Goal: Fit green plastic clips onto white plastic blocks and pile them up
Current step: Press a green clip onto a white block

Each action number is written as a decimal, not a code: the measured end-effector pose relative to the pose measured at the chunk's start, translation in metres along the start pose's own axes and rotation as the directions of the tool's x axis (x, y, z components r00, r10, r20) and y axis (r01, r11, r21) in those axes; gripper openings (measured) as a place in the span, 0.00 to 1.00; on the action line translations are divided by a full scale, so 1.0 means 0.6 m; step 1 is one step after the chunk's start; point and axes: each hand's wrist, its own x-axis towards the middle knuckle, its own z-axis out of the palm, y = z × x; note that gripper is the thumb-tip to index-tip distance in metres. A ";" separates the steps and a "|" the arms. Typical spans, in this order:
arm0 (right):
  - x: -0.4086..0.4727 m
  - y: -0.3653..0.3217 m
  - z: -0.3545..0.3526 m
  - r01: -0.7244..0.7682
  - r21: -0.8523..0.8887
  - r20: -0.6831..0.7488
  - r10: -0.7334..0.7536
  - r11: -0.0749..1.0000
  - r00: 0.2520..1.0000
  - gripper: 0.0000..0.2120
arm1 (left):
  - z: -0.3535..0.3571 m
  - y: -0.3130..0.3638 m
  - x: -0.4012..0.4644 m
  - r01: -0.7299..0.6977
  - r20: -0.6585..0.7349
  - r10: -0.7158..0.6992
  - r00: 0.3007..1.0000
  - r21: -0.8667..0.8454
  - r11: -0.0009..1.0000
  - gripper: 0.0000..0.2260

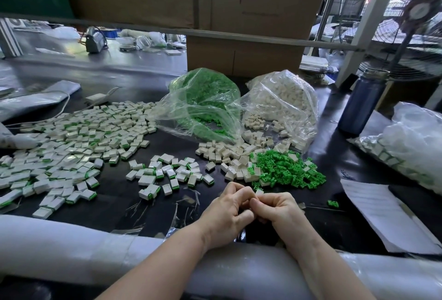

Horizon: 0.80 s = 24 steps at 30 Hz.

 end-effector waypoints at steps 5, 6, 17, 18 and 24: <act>0.000 0.001 -0.001 0.005 -0.005 0.000 -0.005 1.000 1.000 0.09 | -0.001 0.000 0.000 0.002 0.006 -0.002 1.000 -0.005 1.000 0.15; 0.000 0.000 0.000 0.007 0.001 0.001 -0.007 1.000 1.000 0.09 | -0.001 0.000 0.000 0.003 0.006 -0.002 1.000 -0.012 1.000 0.14; -0.002 -0.004 0.001 0.001 0.039 0.020 -0.001 0.999 1.000 0.08 | 0.001 -0.004 0.000 -0.021 0.018 0.022 1.000 -0.040 0.999 0.05; -0.002 -0.003 0.000 -0.003 0.055 0.024 0.001 0.998 1.000 0.08 | 0.001 -0.004 0.001 -0.024 0.017 0.024 1.000 -0.035 0.999 0.05; -0.003 -0.007 0.001 -0.009 0.075 0.027 0.007 0.997 1.000 0.08 | 0.001 -0.005 0.001 -0.027 0.020 0.028 0.999 -0.023 0.999 0.05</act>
